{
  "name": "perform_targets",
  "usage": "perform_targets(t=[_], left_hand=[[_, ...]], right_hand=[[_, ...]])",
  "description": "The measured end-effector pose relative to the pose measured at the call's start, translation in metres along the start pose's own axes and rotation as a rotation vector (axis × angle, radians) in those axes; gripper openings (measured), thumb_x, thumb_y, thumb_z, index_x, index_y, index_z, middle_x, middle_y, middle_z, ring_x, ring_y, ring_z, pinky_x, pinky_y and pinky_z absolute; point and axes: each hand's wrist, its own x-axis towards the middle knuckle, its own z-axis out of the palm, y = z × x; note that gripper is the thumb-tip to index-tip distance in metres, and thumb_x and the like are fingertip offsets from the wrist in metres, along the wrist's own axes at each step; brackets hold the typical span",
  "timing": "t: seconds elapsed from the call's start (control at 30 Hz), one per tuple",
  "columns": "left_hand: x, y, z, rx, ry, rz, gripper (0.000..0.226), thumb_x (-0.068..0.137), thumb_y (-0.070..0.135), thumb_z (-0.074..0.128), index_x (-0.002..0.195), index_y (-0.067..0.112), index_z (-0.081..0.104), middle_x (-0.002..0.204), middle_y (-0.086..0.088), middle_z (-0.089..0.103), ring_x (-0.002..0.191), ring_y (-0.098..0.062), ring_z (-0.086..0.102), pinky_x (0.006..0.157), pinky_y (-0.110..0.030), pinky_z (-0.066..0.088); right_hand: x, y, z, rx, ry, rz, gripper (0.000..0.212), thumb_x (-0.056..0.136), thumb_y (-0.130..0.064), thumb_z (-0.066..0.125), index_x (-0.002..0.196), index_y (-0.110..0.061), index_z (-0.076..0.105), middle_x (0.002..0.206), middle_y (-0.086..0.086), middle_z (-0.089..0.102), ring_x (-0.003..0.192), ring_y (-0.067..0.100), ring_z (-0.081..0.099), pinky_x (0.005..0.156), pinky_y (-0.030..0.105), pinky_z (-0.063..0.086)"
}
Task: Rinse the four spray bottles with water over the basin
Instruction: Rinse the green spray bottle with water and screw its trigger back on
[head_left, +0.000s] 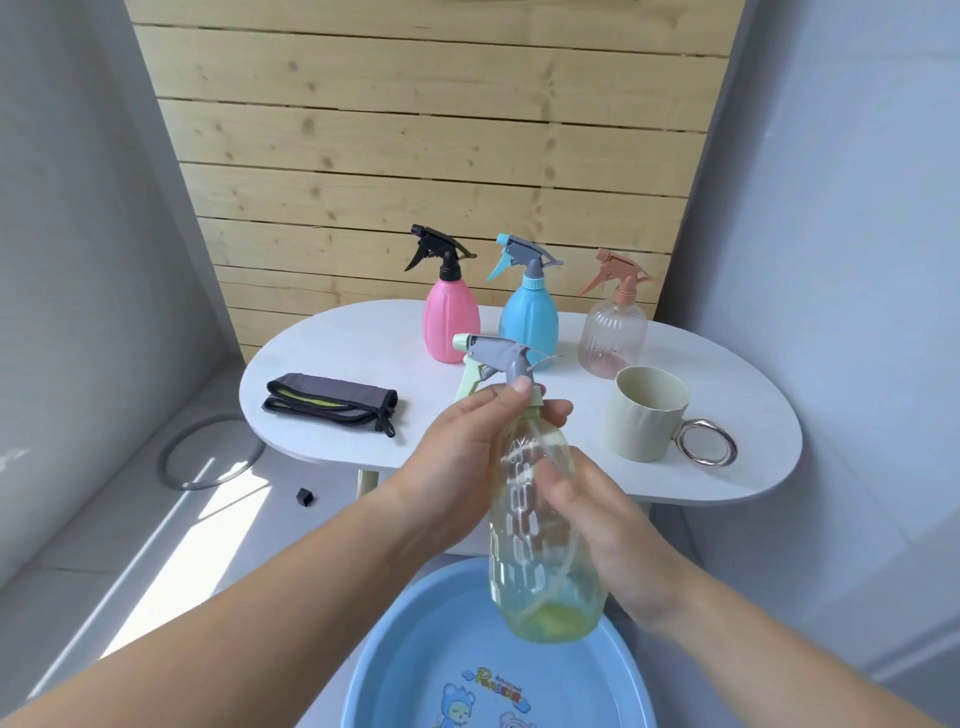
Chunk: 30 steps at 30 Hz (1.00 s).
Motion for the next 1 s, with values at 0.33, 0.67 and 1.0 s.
perform_targets(t=[0.33,0.67,1.0], left_hand=[[-0.009,-0.018,0.003,0.266,0.012,-0.01,0.034,0.102,0.041,0.062,0.124,0.015,0.064,0.104,-0.009,0.071,0.091,-0.026,0.071,0.084,-0.049,0.058],[-0.015,-0.026,-0.011,0.422,-0.18,-0.107,0.107,0.077,0.023,0.077,0.157,0.052,0.013,0.114,0.027,0.073,0.116,-0.006,0.07,0.108,-0.035,0.049],[-0.02,-0.037,-0.016,0.468,-0.078,-0.108,0.075,0.063,0.04,0.091,0.121,0.007,0.057,0.106,-0.009,0.07,0.093,-0.018,0.071,0.094,-0.041,0.055]], right_hand=[[0.016,-0.008,0.004,0.209,0.1,0.046,0.041,0.099,-0.053,0.05,0.124,-0.023,0.064,0.125,0.007,0.07,0.115,0.027,0.067,0.096,0.053,0.053],[0.02,-0.022,-0.007,0.37,0.14,0.166,0.046,0.095,-0.047,0.056,0.119,-0.009,0.065,0.108,0.02,0.072,0.096,0.035,0.069,0.088,0.052,0.054],[0.02,-0.03,-0.02,0.279,0.184,-0.085,0.04,0.08,-0.03,0.069,0.111,-0.006,0.061,0.096,0.008,0.074,0.096,0.025,0.071,0.09,0.048,0.056]])
